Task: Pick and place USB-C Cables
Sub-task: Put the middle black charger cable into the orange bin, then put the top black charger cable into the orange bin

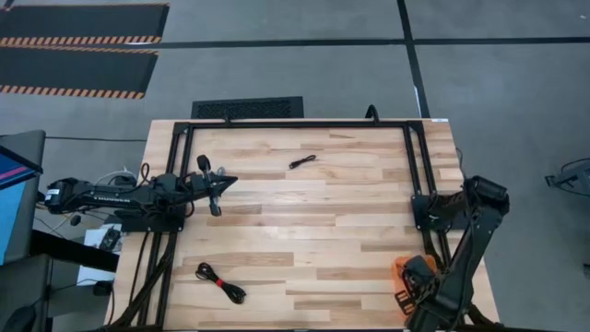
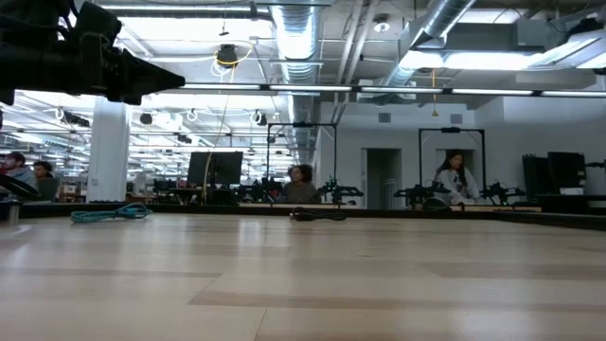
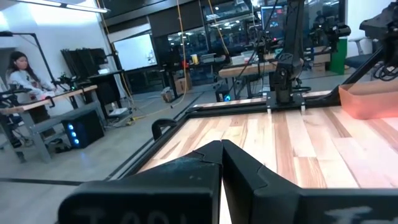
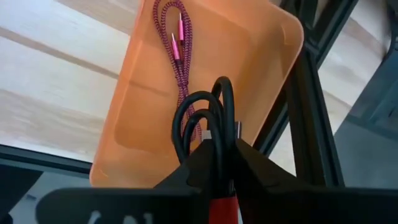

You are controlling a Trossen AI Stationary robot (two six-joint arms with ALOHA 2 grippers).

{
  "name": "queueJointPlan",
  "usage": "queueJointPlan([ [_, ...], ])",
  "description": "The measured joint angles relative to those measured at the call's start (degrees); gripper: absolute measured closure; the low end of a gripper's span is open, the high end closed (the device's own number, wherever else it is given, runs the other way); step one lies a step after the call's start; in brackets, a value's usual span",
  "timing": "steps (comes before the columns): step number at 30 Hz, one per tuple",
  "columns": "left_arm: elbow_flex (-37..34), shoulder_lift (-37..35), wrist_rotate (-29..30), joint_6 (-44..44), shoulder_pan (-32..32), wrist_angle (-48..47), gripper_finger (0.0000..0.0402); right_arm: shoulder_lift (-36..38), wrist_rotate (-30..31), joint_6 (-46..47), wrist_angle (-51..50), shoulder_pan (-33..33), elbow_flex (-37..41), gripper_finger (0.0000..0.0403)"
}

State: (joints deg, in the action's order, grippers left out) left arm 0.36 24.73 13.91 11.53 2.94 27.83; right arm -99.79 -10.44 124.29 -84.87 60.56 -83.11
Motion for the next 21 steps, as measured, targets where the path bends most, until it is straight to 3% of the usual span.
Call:
queueJointPlan([
  [9,0.0,0.0,0.0,0.0,0.0,0.0,0.0401,0.0,0.2,0.2,-3.1,-0.3,0.0,0.0315],
  [16,0.0,0.0,0.0,-0.2,0.0,-0.1,0.0401,0.0,0.1,-0.2,-3.3,-1.5,0.0,0.0239],
  [21,0.0,0.0,0.0,-0.3,0.0,-0.2,0.0401,0.0,1.3,-6.3,-5.3,-3.8,0.0,0.0188],
])
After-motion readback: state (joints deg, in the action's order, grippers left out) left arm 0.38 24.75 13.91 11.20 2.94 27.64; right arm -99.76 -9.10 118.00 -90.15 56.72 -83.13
